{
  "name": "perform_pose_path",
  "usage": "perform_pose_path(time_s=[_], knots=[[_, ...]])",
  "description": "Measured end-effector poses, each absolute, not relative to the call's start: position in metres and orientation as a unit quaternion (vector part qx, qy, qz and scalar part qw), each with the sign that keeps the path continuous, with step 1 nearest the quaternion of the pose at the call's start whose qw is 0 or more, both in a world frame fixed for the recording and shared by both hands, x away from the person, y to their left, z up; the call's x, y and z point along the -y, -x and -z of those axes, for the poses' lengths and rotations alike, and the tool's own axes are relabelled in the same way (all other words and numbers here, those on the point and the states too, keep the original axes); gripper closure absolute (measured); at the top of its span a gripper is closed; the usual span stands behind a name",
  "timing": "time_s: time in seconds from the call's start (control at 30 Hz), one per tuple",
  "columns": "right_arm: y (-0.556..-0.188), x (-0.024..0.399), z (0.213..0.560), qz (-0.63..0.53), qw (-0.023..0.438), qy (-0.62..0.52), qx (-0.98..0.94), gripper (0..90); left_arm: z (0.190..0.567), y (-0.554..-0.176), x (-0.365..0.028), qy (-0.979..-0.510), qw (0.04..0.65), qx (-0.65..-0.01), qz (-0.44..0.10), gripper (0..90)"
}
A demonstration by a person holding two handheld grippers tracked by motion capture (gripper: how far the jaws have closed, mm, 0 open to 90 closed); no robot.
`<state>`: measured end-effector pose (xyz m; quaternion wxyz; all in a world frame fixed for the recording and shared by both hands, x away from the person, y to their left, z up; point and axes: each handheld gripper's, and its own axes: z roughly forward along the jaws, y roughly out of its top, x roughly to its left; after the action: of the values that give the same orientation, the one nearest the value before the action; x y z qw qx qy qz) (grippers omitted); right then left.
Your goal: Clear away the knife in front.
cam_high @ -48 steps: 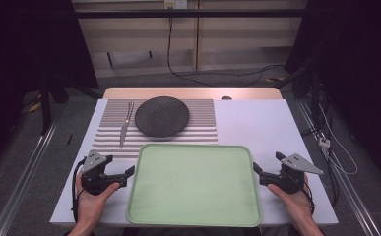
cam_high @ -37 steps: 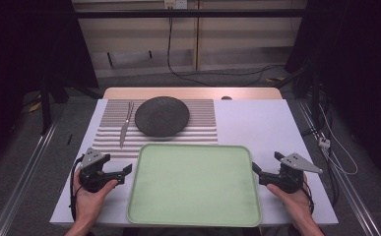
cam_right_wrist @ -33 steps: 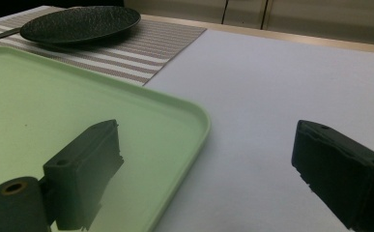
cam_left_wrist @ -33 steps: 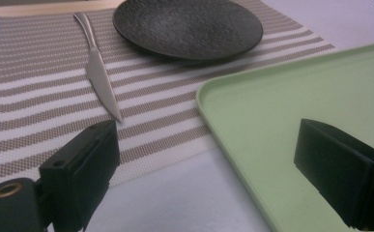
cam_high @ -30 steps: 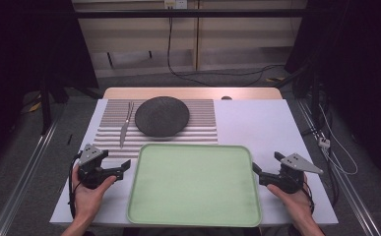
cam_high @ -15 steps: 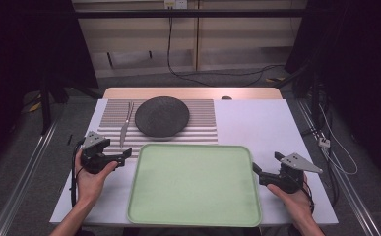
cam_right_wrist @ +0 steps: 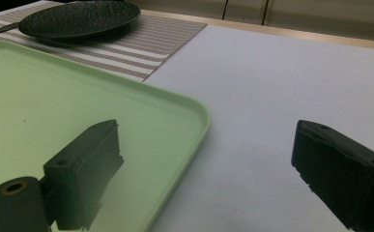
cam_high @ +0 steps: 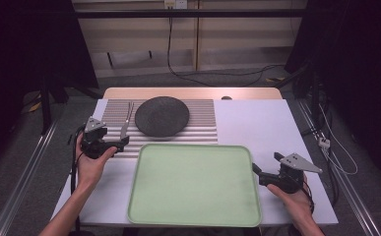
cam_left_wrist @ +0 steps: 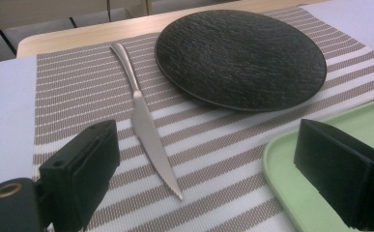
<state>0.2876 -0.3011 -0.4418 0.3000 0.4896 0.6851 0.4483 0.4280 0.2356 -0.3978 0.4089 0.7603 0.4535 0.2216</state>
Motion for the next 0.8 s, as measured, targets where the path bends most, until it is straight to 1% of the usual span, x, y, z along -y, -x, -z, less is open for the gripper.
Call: perform_pose_path(time_s=[0.27, 0.53, 0.7, 0.8], knots=[[-0.289, 0.302, 0.442, -0.450, 0.297, -0.489, -0.686, 10.3, 0.395, -0.454, -0.224, -0.779, 0.382, -0.445, -0.221, 8.6], [-0.289, 0.303, 0.443, -0.448, 0.297, -0.492, -0.685, 10.3, 0.394, -0.480, -0.222, -0.780, 0.370, -0.458, -0.211, 8.8], [-0.290, 0.302, 0.443, -0.447, 0.296, -0.492, -0.686, 10.3, 0.391, -0.497, -0.223, -0.784, 0.353, -0.463, -0.214, 8.8], [-0.290, 0.302, 0.443, -0.446, 0.296, -0.493, -0.686, 10.3, 0.393, -0.508, -0.225, -0.783, 0.349, -0.476, -0.195, 9.1]])
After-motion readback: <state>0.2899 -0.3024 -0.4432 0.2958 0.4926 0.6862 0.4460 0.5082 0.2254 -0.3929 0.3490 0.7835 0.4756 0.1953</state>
